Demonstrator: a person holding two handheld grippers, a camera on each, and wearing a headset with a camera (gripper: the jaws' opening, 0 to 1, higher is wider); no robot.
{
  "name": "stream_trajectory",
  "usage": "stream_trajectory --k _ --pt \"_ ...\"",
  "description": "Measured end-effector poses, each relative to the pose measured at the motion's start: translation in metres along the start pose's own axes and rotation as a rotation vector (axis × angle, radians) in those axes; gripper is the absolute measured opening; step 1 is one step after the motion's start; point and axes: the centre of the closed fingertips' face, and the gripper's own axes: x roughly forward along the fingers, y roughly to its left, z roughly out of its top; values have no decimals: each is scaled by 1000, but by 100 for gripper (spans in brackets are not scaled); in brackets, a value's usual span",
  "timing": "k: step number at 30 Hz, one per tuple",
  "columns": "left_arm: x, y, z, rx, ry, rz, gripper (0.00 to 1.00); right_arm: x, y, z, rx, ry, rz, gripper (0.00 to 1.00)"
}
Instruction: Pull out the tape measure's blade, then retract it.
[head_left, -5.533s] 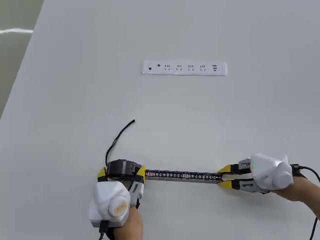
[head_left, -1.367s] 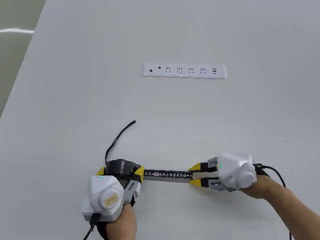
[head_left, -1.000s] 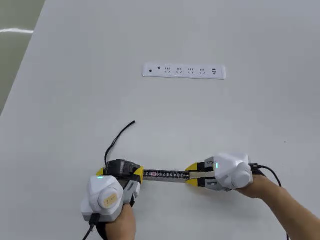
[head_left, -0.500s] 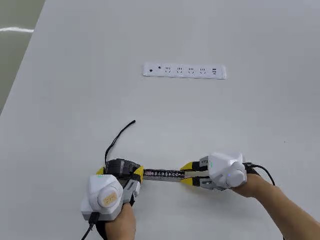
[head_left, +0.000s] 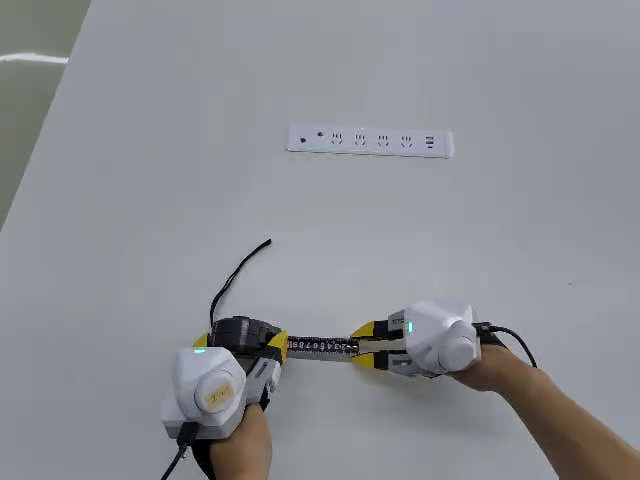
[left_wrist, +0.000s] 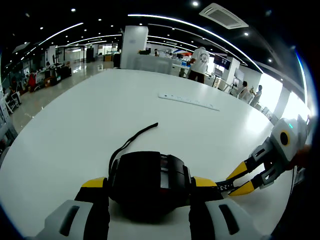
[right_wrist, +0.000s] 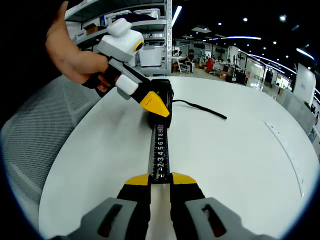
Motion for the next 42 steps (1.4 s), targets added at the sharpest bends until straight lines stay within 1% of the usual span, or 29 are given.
stream_trajectory --k 24,42 --pt "0 2 1 -14 3 0 61 22 -1 18 -8 -20 4 13" --pt "0 2 1 -23 5 -2 62 42 -2 32 -13 -32 12 13"
